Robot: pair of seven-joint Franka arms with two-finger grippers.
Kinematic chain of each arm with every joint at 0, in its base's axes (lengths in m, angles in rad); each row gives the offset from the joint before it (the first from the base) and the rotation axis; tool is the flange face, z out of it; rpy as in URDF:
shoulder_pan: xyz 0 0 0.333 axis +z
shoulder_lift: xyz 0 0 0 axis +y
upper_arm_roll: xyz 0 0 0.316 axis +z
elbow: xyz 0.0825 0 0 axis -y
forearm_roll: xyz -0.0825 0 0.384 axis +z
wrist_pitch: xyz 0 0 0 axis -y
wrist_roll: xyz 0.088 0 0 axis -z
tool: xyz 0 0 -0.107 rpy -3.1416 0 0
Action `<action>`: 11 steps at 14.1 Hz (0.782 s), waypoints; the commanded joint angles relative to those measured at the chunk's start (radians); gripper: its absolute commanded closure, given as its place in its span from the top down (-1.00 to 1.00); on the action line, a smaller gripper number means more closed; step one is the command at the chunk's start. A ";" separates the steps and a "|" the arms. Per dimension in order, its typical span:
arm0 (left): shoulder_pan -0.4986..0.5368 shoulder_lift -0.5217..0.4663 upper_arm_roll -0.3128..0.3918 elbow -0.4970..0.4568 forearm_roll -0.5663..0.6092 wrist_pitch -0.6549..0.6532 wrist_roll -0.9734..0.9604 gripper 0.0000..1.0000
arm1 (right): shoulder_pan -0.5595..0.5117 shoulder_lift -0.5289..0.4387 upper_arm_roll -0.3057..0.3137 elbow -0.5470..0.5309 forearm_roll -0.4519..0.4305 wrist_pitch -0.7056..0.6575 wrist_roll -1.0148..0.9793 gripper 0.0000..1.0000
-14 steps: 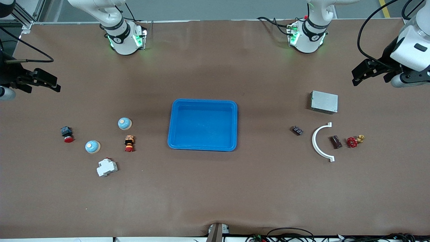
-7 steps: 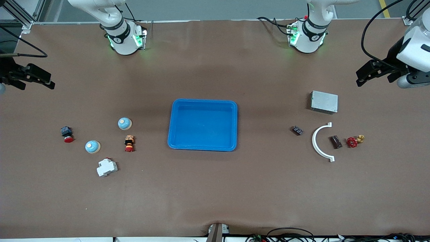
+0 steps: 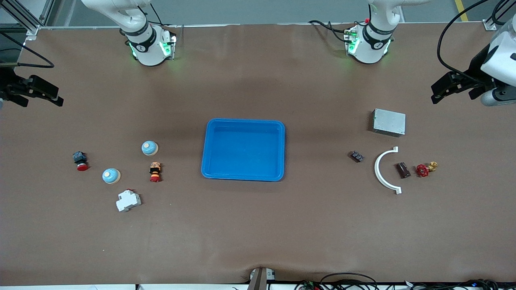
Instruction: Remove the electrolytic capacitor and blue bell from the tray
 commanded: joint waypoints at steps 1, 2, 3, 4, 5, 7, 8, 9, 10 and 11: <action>0.021 -0.002 0.002 0.008 -0.060 -0.012 0.036 1.00 | -0.007 -0.011 0.006 0.001 -0.009 -0.001 0.005 1.00; 0.029 -0.002 0.002 0.008 -0.060 -0.012 0.048 1.00 | -0.007 -0.011 0.006 0.001 -0.010 -0.003 0.005 1.00; 0.029 -0.002 0.002 0.008 -0.060 -0.012 0.052 1.00 | -0.007 -0.011 0.006 -0.001 -0.013 -0.004 0.005 1.00; 0.029 0.000 0.002 0.008 -0.058 -0.012 0.053 1.00 | -0.007 -0.011 0.006 -0.001 -0.013 -0.006 0.005 1.00; 0.030 0.000 0.002 0.008 -0.058 -0.012 0.053 1.00 | -0.007 -0.011 0.006 -0.001 -0.013 -0.005 0.005 1.00; 0.027 0.000 0.002 0.008 -0.049 -0.012 0.048 1.00 | -0.007 -0.011 0.006 -0.001 -0.013 -0.006 0.005 1.00; 0.027 0.000 0.002 0.008 -0.046 -0.010 0.047 1.00 | -0.007 -0.011 0.006 -0.001 -0.013 -0.008 0.005 1.00; 0.027 0.000 0.002 0.008 -0.046 -0.012 0.047 1.00 | -0.007 -0.013 0.007 -0.001 -0.013 -0.008 0.005 1.00; 0.027 0.000 0.002 0.008 -0.044 -0.015 0.045 1.00 | -0.007 -0.011 0.007 -0.001 -0.013 -0.008 0.005 1.00; 0.027 0.000 0.002 0.008 -0.044 -0.017 0.045 1.00 | -0.007 -0.011 0.006 -0.001 -0.013 -0.008 0.005 1.00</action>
